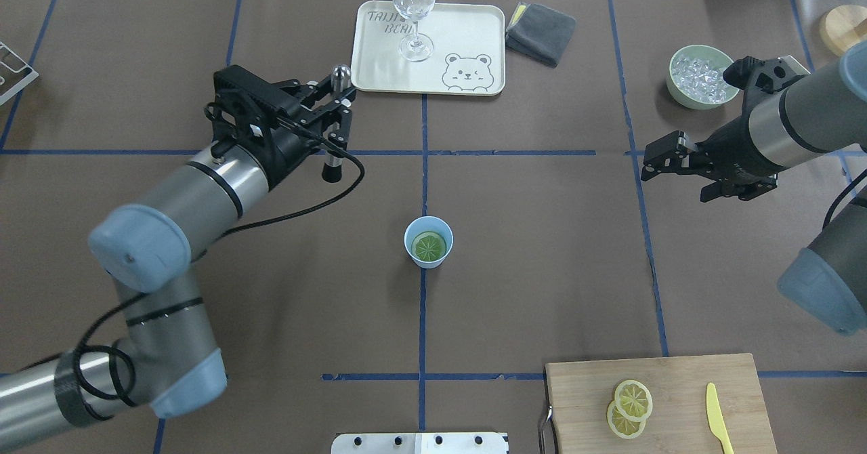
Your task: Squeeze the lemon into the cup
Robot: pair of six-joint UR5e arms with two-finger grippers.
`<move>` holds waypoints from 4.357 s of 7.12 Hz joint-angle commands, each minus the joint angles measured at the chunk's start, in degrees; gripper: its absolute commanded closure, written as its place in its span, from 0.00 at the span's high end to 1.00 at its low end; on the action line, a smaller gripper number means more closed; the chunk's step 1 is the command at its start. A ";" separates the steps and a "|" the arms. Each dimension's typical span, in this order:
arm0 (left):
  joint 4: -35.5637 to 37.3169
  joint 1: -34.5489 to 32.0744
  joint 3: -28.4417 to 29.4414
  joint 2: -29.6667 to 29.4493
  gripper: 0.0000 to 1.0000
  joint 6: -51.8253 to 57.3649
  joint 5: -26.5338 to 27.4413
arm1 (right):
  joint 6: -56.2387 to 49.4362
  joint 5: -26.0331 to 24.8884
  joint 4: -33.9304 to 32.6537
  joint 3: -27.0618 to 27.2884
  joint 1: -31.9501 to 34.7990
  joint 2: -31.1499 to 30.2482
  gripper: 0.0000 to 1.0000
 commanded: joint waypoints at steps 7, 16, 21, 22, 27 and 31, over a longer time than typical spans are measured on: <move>37.65 -24.87 4.65 15.74 0.00 -15.66 -52.38 | 0.42 -0.18 2.19 -2.68 -0.10 -1.05 1.00; 40.90 -25.05 16.79 9.66 0.00 -5.78 -50.62 | 0.95 -0.18 3.52 -2.77 -0.10 -1.14 1.00; 40.02 -25.22 16.80 10.01 1.00 -5.08 -51.06 | 0.25 0.08 3.52 -3.03 -0.01 -1.14 1.00; 39.93 -27.23 16.62 9.92 1.00 -4.81 -52.89 | -0.02 0.17 3.52 -3.03 0.25 -1.23 1.00; 40.81 -49.88 12.84 17.63 1.00 25.04 -70.73 | -32.18 9.01 -3.57 -9.69 18.13 -4.92 1.00; 53.61 -56.86 11.09 18.09 1.00 34.46 -70.84 | -67.02 10.45 -17.74 -17.07 32.75 -4.74 1.00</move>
